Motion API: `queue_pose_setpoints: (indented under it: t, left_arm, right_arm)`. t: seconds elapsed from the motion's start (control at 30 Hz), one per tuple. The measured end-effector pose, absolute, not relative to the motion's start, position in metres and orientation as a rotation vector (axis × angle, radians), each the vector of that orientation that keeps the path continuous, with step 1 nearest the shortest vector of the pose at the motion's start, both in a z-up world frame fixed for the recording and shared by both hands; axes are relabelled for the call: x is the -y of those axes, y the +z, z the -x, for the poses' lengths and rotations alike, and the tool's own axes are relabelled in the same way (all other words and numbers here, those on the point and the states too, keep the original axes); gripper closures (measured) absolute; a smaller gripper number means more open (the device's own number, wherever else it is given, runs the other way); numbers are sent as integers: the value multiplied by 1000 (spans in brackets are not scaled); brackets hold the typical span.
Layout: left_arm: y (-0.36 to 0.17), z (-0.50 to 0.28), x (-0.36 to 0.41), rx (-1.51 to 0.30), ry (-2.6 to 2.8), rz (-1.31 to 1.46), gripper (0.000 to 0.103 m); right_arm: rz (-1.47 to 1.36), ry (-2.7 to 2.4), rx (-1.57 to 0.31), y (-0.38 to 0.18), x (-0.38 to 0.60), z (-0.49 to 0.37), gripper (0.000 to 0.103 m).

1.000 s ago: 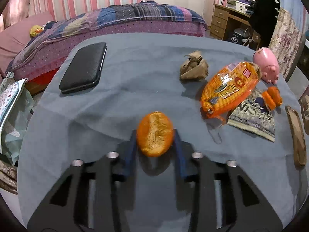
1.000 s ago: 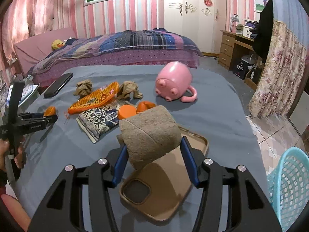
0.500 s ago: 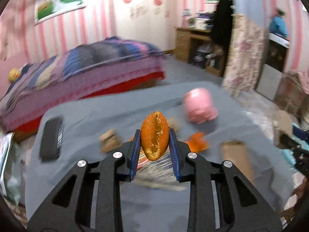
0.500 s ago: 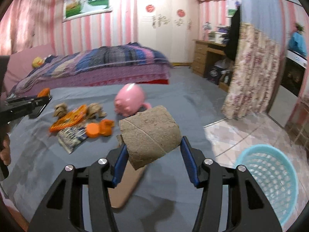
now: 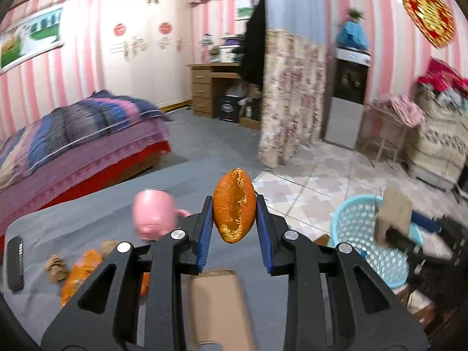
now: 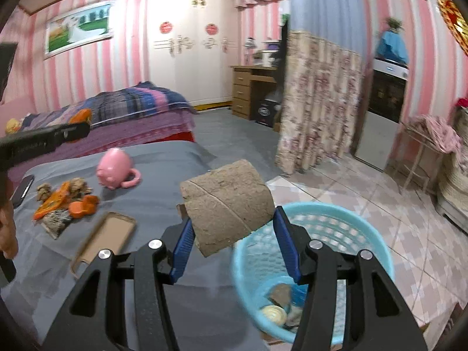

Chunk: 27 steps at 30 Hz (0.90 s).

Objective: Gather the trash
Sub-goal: 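Carry the tube and orange peel over the basket and open both tools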

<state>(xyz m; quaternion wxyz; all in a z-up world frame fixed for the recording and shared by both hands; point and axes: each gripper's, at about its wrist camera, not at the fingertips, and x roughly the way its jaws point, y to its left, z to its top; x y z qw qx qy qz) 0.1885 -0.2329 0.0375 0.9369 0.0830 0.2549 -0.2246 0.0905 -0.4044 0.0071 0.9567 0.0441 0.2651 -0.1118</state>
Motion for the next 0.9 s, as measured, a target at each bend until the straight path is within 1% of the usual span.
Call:
queue_pose_setpoints:
  t: [0.2, 0.37, 0.53, 0.9]
  left_arm:
    - [8, -200, 266, -605, -540, -146, 76]
    - [-12, -188, 304, -606, -609, -192, 75]
    - [-36, -178, 339, -625, -663, -234, 75]
    - [-50, -164, 391, -576, -720, -284, 75]
  right_arm:
    - [-138, -369, -576, -8, 453, -74, 50]
    - [-197, -466, -578, -19, 483, -60, 50]
    - [-190, -527, -588, -27, 495, -60, 50]
    - [-251, -601, -624, -45, 523, -53, 50]
